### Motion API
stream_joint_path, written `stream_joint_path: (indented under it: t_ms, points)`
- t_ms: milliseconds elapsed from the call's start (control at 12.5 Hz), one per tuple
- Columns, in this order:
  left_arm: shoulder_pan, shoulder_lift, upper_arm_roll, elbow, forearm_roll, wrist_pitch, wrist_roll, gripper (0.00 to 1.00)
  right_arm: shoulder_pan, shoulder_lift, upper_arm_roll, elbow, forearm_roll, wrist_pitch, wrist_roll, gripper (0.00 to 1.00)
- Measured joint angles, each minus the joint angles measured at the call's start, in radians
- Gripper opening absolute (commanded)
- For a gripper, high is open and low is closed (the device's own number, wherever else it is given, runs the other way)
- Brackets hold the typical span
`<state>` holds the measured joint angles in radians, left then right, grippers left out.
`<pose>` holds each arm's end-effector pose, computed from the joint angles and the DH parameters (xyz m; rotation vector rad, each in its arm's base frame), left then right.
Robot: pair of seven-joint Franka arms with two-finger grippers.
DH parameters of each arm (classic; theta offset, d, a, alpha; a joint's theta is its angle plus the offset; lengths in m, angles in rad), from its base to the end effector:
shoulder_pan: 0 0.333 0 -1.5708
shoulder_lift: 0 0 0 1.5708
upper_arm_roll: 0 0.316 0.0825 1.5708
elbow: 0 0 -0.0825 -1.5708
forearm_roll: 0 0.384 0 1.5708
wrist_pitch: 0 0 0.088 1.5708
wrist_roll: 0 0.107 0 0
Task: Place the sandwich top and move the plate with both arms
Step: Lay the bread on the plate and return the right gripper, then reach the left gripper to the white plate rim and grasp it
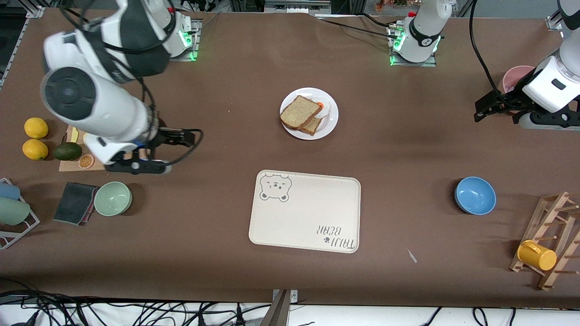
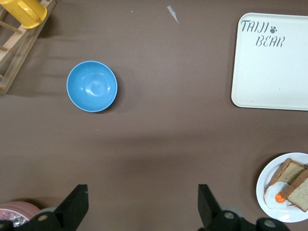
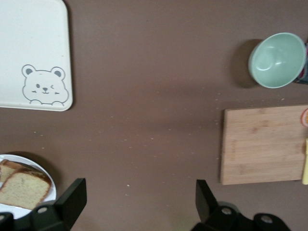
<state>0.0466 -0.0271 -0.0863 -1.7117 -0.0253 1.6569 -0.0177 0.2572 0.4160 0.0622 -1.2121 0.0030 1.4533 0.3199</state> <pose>0.5493 -0.0249 0.5801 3.1191 -0.0303 -0.0444 0.6283 0.1993 0.5288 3.1022 -0.0054 -0.2708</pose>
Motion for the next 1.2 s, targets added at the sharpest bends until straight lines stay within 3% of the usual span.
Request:
stream_joint_path:
  t_ms: [240,559,878,1198]
  points:
    - [-0.009,0.03,-0.011,-0.001,-0.068,-0.038,0.0,1.0,-0.108,-0.088,-0.001,-0.085,0.002,-0.001,-0.154,1.0]
    - [-0.026,0.113,-0.075,-0.008,-0.165,-0.075,0.0,1.0,-0.172,-0.245,-0.001,-0.186,0.003,-0.002,-0.184,1.0]
    - [-0.032,0.283,-0.102,-0.018,-0.342,-0.074,0.06,0.99,-0.204,-0.371,-0.009,-0.286,0.001,-0.005,-0.217,1.0]
    - [-0.033,0.442,-0.142,-0.048,-0.437,0.025,0.305,0.98,-0.218,-0.393,-0.052,-0.3,0.001,-0.005,-0.244,1.0]
